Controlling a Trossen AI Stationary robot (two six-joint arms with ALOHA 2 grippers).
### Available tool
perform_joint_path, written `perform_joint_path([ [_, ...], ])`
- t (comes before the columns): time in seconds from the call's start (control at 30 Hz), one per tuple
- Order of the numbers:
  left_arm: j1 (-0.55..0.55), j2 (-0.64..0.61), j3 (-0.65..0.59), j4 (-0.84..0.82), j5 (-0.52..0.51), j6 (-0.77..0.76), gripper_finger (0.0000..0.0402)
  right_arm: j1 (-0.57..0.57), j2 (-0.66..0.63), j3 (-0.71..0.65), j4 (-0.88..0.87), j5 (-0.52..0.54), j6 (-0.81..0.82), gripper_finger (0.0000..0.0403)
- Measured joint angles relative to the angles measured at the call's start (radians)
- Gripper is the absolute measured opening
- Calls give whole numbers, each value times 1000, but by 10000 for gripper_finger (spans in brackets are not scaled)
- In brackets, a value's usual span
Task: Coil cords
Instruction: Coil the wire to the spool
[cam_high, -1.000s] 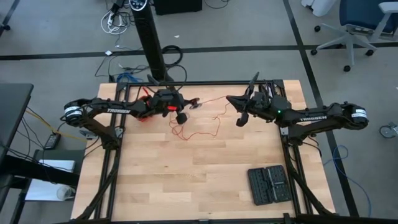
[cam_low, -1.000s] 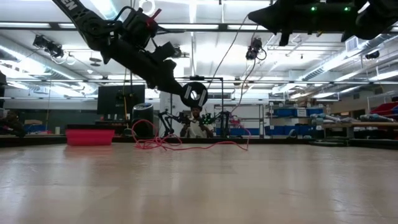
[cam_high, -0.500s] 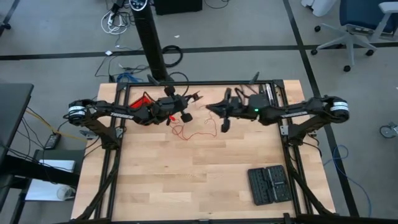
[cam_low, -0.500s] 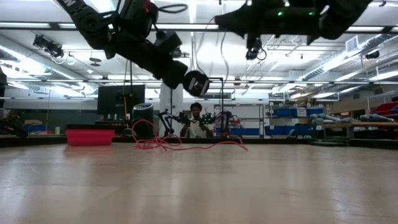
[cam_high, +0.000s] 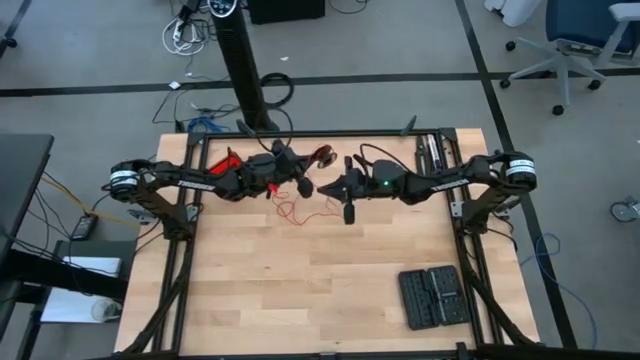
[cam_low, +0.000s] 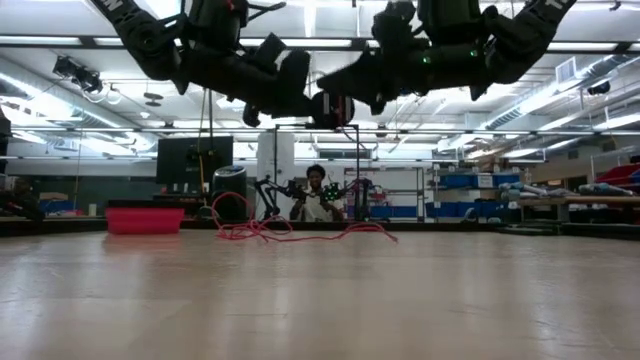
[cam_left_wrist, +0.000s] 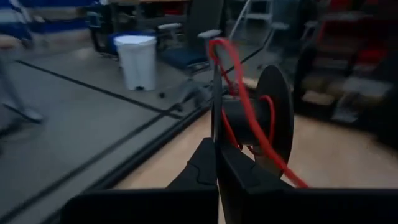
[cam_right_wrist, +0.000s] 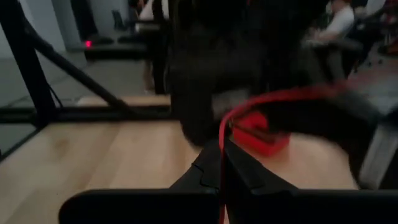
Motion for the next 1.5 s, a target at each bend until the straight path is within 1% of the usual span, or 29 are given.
perform_joint_path([
  [0.13,0,0,0,31,79,-100,0,0,5,-4,-84,31,1,0],
  [0.2,-1,0,0,44,102,-124,0,1,7,-4,-125,36,1,0],
  [0.33,4,0,0,41,107,-143,0,15,7,-4,-154,38,-12,0],
  [0.47,14,0,0,45,116,-205,0,20,7,-4,-181,45,-19,0],
  [0.53,17,0,0,44,136,-240,0,18,8,-4,-215,85,-44,0],
  [0.63,17,0,0,44,148,-279,0,10,8,-4,-254,171,-90,0],
  [0.77,17,0,0,45,139,-315,0,3,8,-4,-260,267,-146,0],
  [0.87,17,-1,0,61,111,-315,0,-5,9,-4,-259,273,-166,0],
  [1.0,17,-2,1,105,109,-315,0,-15,10,-4,-280,272,-166,0],
  [1.37,50,-77,1,82,110,-287,0,-24,11,-4,-439,252,-101,0],
  [1.5,55,-81,2,70,118,-287,0,-24,11,-4,-499,252,-68,0],
])
